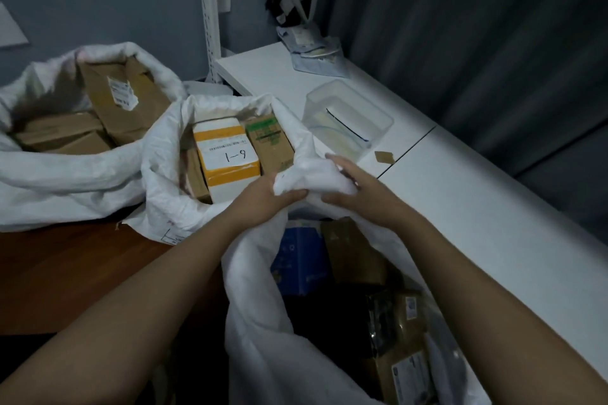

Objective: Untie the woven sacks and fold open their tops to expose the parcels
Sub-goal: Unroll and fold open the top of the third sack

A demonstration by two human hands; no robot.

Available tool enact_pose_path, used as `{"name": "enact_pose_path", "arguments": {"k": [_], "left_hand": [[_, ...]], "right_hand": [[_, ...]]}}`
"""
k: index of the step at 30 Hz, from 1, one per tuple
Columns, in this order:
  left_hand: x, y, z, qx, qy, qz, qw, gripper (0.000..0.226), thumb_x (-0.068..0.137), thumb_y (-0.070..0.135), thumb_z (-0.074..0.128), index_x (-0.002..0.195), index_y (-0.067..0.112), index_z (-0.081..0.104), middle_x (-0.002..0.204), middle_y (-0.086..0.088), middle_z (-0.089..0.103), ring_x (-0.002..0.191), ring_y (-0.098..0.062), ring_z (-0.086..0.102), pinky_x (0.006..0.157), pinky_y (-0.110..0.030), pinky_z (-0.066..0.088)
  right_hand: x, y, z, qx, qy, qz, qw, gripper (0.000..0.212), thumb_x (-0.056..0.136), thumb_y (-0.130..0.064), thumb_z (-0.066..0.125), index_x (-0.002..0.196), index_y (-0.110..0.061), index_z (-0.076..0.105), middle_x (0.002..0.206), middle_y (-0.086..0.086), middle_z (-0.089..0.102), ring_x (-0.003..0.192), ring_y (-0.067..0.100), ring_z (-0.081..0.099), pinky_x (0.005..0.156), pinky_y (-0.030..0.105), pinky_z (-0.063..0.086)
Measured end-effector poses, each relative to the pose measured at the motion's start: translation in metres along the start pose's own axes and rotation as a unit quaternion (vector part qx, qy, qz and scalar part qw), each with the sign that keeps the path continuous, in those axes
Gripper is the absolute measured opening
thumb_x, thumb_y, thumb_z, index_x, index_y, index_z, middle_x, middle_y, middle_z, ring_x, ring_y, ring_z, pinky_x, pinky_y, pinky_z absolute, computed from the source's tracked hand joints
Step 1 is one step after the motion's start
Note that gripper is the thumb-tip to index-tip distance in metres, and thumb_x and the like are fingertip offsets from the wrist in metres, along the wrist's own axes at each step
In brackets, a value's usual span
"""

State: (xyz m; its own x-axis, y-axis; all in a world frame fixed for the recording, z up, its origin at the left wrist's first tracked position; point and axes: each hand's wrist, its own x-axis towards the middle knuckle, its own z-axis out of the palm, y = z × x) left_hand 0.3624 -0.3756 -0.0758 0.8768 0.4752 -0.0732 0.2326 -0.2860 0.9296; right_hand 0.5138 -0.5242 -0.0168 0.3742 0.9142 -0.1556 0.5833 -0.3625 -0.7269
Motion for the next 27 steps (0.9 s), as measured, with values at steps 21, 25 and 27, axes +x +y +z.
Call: {"name": "enact_pose_path", "arguments": {"k": [21, 25, 27], "left_hand": [[-0.019, 0.017, -0.062, 0.02, -0.142, -0.111, 0.983, 0.077, 0.046, 0.071, 0.077, 0.111, 0.033, 0.062, 0.108, 0.016, 0.069, 0.103, -0.003, 0.063, 0.096, -0.027, 0.048], [-0.04, 0.025, -0.073, 0.015, -0.134, -0.118, 0.984, 0.074, 0.047, 0.083, 0.065, 0.098, 0.03, 0.067, 0.1, 0.012, 0.07, 0.099, -0.007, 0.064, 0.09, -0.024, 0.046], [-0.043, 0.029, -0.07, 0.154, -0.084, -0.109, 0.978, 0.072, 0.052, 0.088, 0.05, 0.096, 0.033, 0.062, 0.096, 0.013, 0.062, 0.094, -0.01, 0.058, 0.082, -0.028, 0.044]], "right_hand": [[-0.016, 0.0, -0.021, -0.085, 0.099, -0.003, 0.991, 0.051, 0.07, -0.047, 0.079, 0.114, -0.033, 0.056, 0.101, -0.016, 0.062, 0.089, 0.005, 0.056, 0.076, 0.026, 0.047], [-0.031, 0.001, -0.013, -0.123, 0.078, -0.016, 0.989, 0.027, 0.083, -0.058, 0.058, 0.076, -0.033, 0.055, 0.074, -0.011, 0.057, 0.073, 0.013, 0.054, 0.067, 0.031, 0.041], [-0.029, 0.001, -0.007, -0.049, 0.057, 0.033, 0.997, 0.031, 0.091, -0.049, 0.055, 0.067, -0.028, 0.056, 0.069, -0.008, 0.058, 0.068, 0.011, 0.054, 0.068, 0.029, 0.04]]}}
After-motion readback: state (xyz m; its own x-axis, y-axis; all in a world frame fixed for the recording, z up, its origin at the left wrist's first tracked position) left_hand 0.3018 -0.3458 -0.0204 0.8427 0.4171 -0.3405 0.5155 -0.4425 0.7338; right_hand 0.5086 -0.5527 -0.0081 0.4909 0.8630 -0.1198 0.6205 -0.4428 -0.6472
